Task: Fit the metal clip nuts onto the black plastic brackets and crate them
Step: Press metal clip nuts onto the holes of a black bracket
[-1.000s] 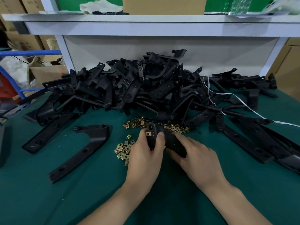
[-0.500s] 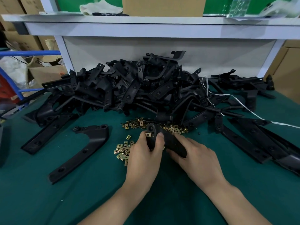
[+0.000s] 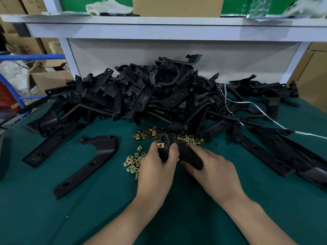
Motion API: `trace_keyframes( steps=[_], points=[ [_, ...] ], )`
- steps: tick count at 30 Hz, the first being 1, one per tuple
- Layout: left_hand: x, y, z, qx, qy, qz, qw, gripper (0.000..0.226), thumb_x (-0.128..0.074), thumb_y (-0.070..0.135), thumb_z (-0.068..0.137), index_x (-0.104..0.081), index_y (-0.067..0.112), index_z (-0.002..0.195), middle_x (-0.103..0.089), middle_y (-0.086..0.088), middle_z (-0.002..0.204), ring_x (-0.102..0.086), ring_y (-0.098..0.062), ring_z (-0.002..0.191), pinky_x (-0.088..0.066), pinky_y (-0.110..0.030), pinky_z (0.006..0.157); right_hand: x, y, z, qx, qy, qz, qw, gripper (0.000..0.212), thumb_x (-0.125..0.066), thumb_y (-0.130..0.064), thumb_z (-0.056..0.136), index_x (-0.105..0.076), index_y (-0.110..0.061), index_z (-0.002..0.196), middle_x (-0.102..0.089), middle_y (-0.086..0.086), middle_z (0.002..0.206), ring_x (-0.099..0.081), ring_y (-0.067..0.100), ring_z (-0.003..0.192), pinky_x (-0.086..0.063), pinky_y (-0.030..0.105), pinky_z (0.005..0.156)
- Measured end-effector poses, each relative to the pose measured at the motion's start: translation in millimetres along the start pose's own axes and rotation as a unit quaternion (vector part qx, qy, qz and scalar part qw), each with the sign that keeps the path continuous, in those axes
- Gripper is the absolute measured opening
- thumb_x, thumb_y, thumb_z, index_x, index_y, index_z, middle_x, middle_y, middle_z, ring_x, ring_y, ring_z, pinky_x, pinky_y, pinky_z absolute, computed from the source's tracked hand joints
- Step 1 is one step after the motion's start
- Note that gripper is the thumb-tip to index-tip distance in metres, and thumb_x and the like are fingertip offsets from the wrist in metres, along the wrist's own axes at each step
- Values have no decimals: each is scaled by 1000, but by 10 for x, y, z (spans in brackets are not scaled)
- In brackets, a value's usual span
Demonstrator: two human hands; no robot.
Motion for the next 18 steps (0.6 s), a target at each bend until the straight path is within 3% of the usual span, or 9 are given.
trace_keyframes(
  steps=[5, 18],
  points=[
    [6, 24, -1, -4, 0, 0, 1000, 48, -45, 70, 82, -50, 23, 70, -52, 15, 51, -44, -7, 47, -34, -31, 52, 6, -2, -4, 5, 3, 19, 1000, 46, -59, -60, 86, -49, -48, 129, -69, -16, 100, -67, 16, 88, -43, 29, 60],
    [4, 56, -6, -22, 7, -5, 1000, 40, -53, 56, 90, -44, 24, 66, -50, 15, 48, -43, -6, 44, -33, -20, 46, -6, 11, -7, 12, 9, 39, 999, 50, -64, -58, 86, -39, -48, 129, -70, -15, 102, -67, 15, 90, -50, 33, 64]
  ],
)
Point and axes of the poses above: each hand's wrist, its own z-axis towards the middle knuckle, its own x-axis out of the back of the hand, y = z × x, the point moved 8 cm from there along z, towards the middle knuckle
